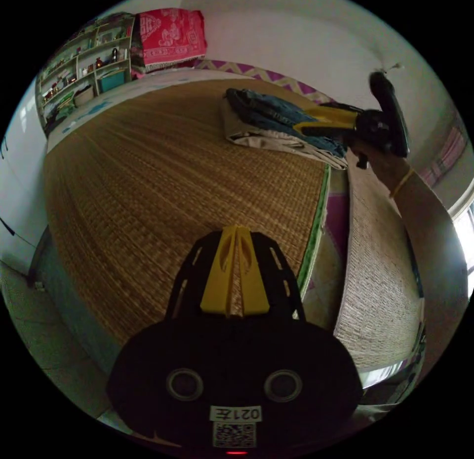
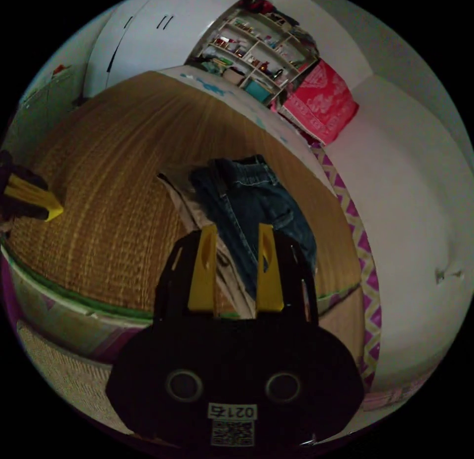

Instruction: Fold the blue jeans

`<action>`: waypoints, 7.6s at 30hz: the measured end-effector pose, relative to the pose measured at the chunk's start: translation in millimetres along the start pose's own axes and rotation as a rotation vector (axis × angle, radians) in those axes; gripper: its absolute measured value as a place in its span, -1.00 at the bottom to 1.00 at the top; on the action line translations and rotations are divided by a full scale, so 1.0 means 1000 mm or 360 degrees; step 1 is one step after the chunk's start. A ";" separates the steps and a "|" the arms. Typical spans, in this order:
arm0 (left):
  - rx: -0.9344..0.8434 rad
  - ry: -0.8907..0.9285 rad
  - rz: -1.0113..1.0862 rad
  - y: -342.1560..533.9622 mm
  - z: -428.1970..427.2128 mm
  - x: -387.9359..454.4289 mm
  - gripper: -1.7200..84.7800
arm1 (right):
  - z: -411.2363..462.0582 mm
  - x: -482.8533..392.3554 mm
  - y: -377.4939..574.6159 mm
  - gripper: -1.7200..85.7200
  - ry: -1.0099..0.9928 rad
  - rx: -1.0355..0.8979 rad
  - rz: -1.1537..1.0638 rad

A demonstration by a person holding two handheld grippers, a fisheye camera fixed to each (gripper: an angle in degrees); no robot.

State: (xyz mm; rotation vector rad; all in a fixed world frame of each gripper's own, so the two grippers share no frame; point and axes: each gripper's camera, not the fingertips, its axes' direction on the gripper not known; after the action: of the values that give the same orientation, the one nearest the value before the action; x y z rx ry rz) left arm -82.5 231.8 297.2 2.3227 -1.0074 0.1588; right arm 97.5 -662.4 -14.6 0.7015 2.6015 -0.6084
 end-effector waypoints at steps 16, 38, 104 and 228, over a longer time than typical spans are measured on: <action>0.0021 -0.0288 0.0133 0.016 -0.023 0.007 -0.98 | 0.074 -0.073 -0.069 -0.82 0.0097 -0.0067 0.0057; 0.0144 0.0206 0.0335 0.059 -0.096 0.044 -0.98 | -0.348 -0.063 0.125 -0.84 0.0235 -0.0353 0.0138; -0.0012 0.0689 0.1674 0.237 -0.017 0.531 -0.76 | -0.956 0.309 0.576 -0.70 0.0199 -0.0219 0.2054; 0.0282 0.0583 0.0654 0.078 -0.261 -0.214 -0.97 | -1.124 0.134 0.451 -0.83 0.0178 -0.0383 0.1794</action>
State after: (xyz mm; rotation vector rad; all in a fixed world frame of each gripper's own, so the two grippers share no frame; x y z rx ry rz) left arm -255.9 471.7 476.2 2.0968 -1.3009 0.8336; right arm -36.2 296.5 724.5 1.8797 1.8380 0.1023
